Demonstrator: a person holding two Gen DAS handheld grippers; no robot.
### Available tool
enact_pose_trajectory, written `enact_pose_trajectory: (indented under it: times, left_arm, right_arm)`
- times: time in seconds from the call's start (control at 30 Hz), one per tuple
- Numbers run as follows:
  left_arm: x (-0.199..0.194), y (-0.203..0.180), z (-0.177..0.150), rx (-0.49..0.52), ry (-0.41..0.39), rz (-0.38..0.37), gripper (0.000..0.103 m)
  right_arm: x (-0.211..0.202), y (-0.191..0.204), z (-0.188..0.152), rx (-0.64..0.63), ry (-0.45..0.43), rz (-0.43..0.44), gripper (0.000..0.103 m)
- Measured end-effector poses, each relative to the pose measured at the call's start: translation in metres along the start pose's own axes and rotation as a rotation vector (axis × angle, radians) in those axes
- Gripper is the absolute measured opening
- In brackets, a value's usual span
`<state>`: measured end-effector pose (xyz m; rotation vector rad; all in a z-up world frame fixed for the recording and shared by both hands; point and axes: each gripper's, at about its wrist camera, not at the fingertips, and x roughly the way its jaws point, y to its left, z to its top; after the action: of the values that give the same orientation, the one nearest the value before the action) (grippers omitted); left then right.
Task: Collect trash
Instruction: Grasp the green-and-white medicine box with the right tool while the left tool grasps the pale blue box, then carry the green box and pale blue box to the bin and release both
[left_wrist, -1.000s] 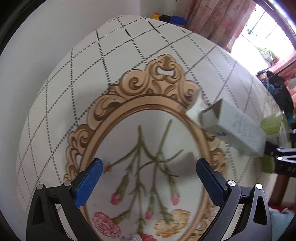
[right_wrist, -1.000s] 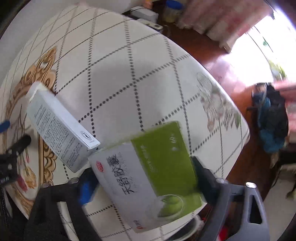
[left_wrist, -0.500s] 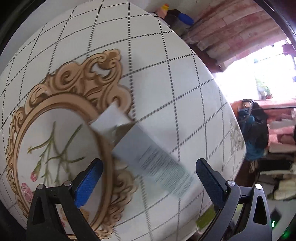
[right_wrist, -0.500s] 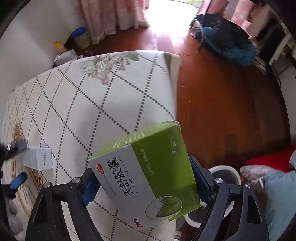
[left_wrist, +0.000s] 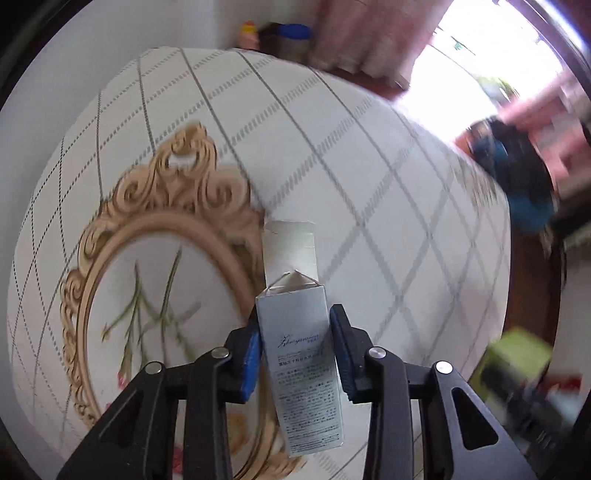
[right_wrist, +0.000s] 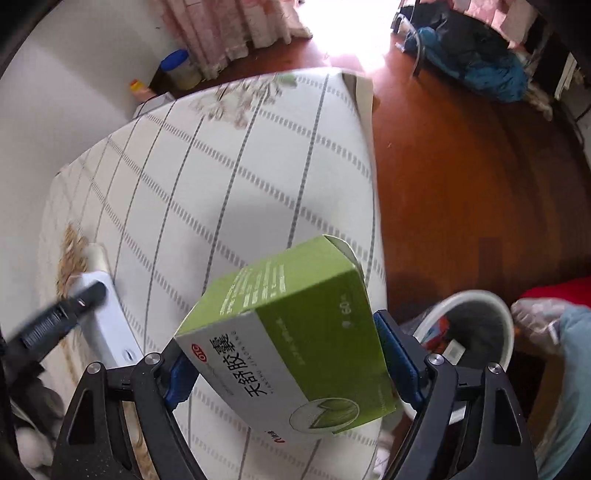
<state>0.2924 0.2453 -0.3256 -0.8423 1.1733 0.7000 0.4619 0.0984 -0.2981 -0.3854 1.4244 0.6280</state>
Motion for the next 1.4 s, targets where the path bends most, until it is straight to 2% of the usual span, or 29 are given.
enact_pose_trajectory:
  times: [0.1,0.2,0.27,0.3,0.4,0.47,0.6,0.7,0.8,0.87,0.93,1.13,1.3,1.33,1.4]
  left_arm:
    - [-0.006,0.000,-0.036,0.138,0.039,0.009,0.030]
    - [-0.011,0.004,-0.069,0.214,0.075,0.012,0.030]
    - [-0.015,0.006,-0.082,0.235,0.071,0.018,0.032]
    - [-0.015,0.007,-0.087,0.241,0.070,0.024,0.036]
    - [-0.009,0.012,-0.097,0.229,0.100,0.055,0.036]
    - [-0.007,0.009,-0.104,0.260,0.080,0.071,0.042]
    - [-0.004,-0.002,-0.119,0.289,0.042,0.112,0.041]
    - [-0.007,-0.003,-0.127,0.295,0.012,0.124,0.035]
    - [-0.013,0.000,-0.143,0.292,-0.002,0.116,0.034]
    - [-0.016,0.002,-0.146,0.290,-0.008,0.122,0.034]
    - [-0.028,0.001,-0.149,0.292,-0.020,0.118,0.034]
    - [-0.072,-0.011,-0.161,0.329,-0.107,0.097,0.034]
    - [-0.127,-0.052,-0.164,0.404,-0.202,0.022,0.034]
    - [-0.131,-0.057,-0.154,0.413,-0.211,0.008,0.034]
    - [-0.148,-0.085,-0.156,0.447,-0.236,-0.040,0.034]
  right_arm:
    - [-0.003,0.001,-0.025,-0.024,0.014,0.007,0.086]
    - [-0.005,0.000,-0.052,-0.043,0.051,0.022,0.086]
    - [-0.003,-0.002,-0.067,-0.057,0.078,0.020,0.086]
    - [-0.002,-0.001,-0.070,-0.057,0.086,0.021,0.086]
    - [0.000,0.004,-0.082,-0.091,0.100,-0.010,0.087]
    - [0.002,0.007,-0.086,-0.103,0.135,-0.009,0.088]
    - [0.001,0.012,-0.094,-0.152,0.154,-0.043,0.088]
    - [0.000,0.016,-0.102,-0.201,0.172,-0.065,0.088]
    - [0.001,0.018,-0.107,-0.230,0.182,-0.079,0.088]
    - [-0.001,0.020,-0.112,-0.239,0.159,-0.086,0.087]
    - [-0.006,0.019,-0.114,-0.215,0.130,-0.062,0.078]
    - [-0.031,0.008,-0.110,-0.144,0.041,-0.006,0.076]
    - [-0.075,-0.018,-0.105,-0.063,-0.070,0.025,0.076]
    - [-0.084,-0.029,-0.106,-0.043,-0.093,0.025,0.076]
    - [-0.103,-0.049,-0.108,-0.005,-0.140,0.021,0.076]
